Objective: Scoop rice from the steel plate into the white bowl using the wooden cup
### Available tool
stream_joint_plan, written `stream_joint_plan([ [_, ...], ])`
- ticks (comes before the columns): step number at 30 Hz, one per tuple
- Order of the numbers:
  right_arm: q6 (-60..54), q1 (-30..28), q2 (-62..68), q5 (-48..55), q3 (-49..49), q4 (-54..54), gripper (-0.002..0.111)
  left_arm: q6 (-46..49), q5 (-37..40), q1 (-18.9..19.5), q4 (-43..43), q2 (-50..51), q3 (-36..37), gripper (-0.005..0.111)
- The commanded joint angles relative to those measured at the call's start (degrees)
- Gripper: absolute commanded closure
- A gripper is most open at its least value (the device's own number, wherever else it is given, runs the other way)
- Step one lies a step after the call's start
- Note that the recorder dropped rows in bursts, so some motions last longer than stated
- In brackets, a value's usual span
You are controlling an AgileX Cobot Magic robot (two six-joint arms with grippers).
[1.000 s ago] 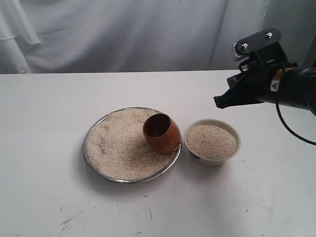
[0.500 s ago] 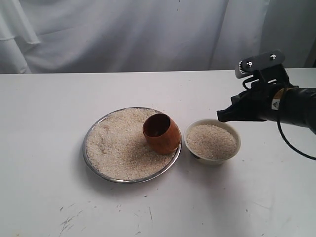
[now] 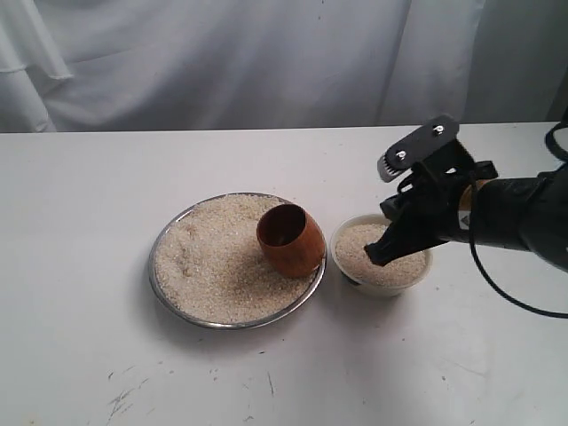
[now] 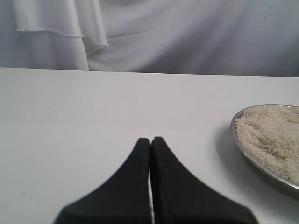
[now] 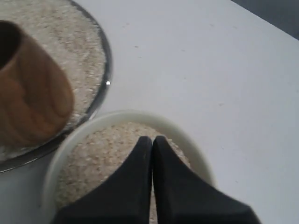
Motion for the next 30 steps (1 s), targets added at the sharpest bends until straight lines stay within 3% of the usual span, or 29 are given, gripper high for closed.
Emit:
stream_joint_plan([
  [1,-0.14,2.65,-0.07,-0.48,0.35,-5.14,0.108,-0.18,-0.36,-0.09,-0.04,-0.29,0.26,0.107],
  [9,0.31,3.25,-0.07,-0.61,0.35,-5.92,0.106,-0.18,-0.36,-0.09,-0.04,-0.29,0.26,0.107],
  [14,3.09,3.88,-0.07,-0.61,0.35,-5.92,0.086,-0.18,-0.36,-0.09,-0.04,-0.29,0.26,0.107],
  [21,3.91,6.48,-0.07,-1.69,0.35,-5.92,0.044,-0.18,-0.36,-0.09,-0.04,-0.29,0.26,0.107],
  [24,3.91,7.09,-0.07,-1.68,0.35,-5.92,0.038,-0.18,-0.36,-0.09,-0.04,-0.29,0.26,0.107],
  [30,3.02,8.57,-0.07,-0.51,0.35,-6.15,0.038,-0.18,-0.36,-0.09,-0.04,-0.29,0.26,0.107],
])
